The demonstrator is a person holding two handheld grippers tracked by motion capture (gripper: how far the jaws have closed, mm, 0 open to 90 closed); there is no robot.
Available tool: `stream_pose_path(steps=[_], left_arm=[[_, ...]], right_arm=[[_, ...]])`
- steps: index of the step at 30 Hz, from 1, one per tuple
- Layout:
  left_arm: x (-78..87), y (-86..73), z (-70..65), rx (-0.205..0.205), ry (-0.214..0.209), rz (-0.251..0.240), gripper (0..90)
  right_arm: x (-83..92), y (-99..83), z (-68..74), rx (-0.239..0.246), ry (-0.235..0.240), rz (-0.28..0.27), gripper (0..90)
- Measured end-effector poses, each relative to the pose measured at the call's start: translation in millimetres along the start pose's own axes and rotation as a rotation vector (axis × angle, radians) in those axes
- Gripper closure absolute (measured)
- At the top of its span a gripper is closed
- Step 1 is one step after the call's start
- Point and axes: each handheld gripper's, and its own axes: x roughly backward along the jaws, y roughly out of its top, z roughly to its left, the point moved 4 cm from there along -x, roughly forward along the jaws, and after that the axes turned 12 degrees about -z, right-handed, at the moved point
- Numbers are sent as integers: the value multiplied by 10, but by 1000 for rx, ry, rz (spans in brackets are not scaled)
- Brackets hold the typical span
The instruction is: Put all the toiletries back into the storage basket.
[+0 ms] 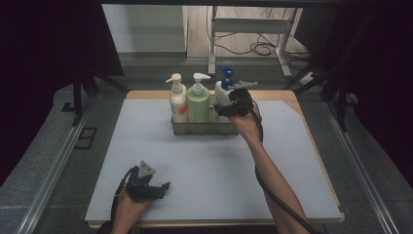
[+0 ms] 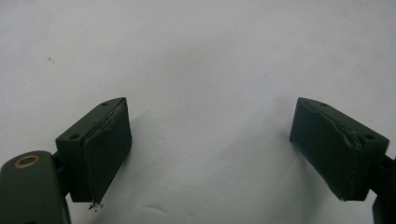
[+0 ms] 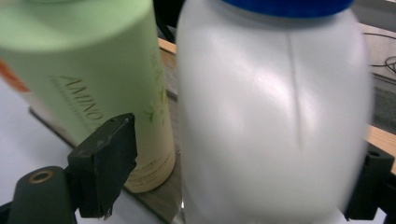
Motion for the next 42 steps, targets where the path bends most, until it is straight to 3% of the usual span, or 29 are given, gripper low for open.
stream_pose_path(steps=[10, 20, 27, 31, 33, 37, 42], left_arm=[[-5, 1, -6, 8, 2, -7, 125], [-5, 1, -7, 7, 2, -6, 125], [-5, 1, -7, 7, 3, -7, 125], [-5, 1, -6, 7, 3, -7, 125], [-5, 1, -7, 7, 3, -7, 125], [-5, 1, -7, 7, 3, -7, 126], [-4, 1, -6, 6, 3, -7, 126]], right_arm=[[273, -32, -34, 1, 42, -5, 133], [517, -182, -141, 9, 77, 22, 156], [593, -296, -319, -44, 57, 35, 369], [571, -331, -386, -83, 52, 38, 567], [526, -348, -406, -92, 47, 40, 685], [448, -379, -429, -78, 25, 56, 824], [314, -422, -465, -99, 16, 63, 896]])
